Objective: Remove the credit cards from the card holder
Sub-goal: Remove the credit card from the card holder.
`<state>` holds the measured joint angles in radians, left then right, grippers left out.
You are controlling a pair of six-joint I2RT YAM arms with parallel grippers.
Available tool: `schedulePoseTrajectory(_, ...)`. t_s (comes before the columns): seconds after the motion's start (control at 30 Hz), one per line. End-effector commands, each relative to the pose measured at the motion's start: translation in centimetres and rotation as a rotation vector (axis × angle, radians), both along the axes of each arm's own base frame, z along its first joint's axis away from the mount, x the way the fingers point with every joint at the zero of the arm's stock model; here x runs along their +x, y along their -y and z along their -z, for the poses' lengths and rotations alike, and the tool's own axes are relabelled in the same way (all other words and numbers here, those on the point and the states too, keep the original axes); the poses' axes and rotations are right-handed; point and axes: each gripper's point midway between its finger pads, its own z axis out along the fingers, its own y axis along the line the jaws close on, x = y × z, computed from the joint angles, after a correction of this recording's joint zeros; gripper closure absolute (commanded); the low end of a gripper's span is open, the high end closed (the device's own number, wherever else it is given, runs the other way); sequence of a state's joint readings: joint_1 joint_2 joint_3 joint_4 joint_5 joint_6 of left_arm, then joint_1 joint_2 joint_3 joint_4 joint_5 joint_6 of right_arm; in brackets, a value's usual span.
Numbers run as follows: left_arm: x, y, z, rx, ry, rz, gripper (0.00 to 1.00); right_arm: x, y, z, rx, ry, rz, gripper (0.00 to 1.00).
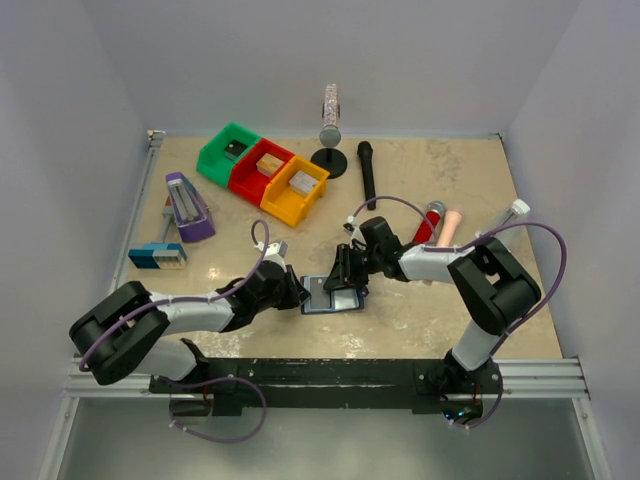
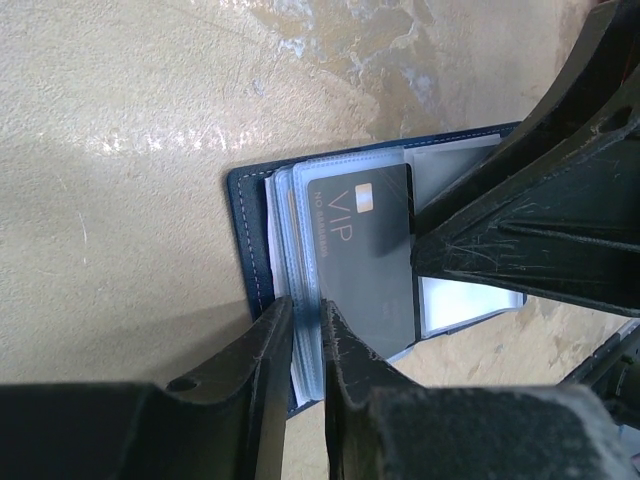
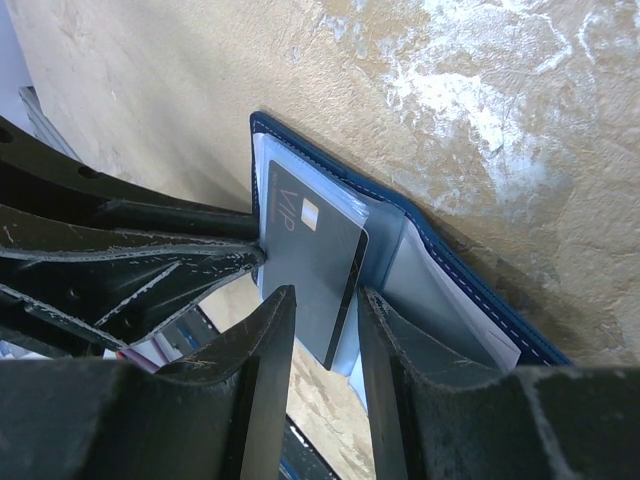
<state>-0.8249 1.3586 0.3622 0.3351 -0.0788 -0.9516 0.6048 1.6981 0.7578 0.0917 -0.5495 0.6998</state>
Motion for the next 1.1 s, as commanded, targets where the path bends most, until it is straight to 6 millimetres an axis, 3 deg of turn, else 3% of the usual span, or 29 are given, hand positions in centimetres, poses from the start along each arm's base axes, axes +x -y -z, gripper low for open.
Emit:
schedulePoseTrajectory(0.0, -0.1, -0.7, 1.0, 0.023, -0.014, -0.021, 0.78, -0.2, -0.4, -0.4, 0.031, 0.017, -0.020, 0.64)
schedulePoseTrajectory(1.07, -0.4, -0.8, 1.8, 0.035, -0.023, -0.012, 0.79, -0.8, -1.8, -3.1, 0.291, 0.026, -0.088, 0.62)
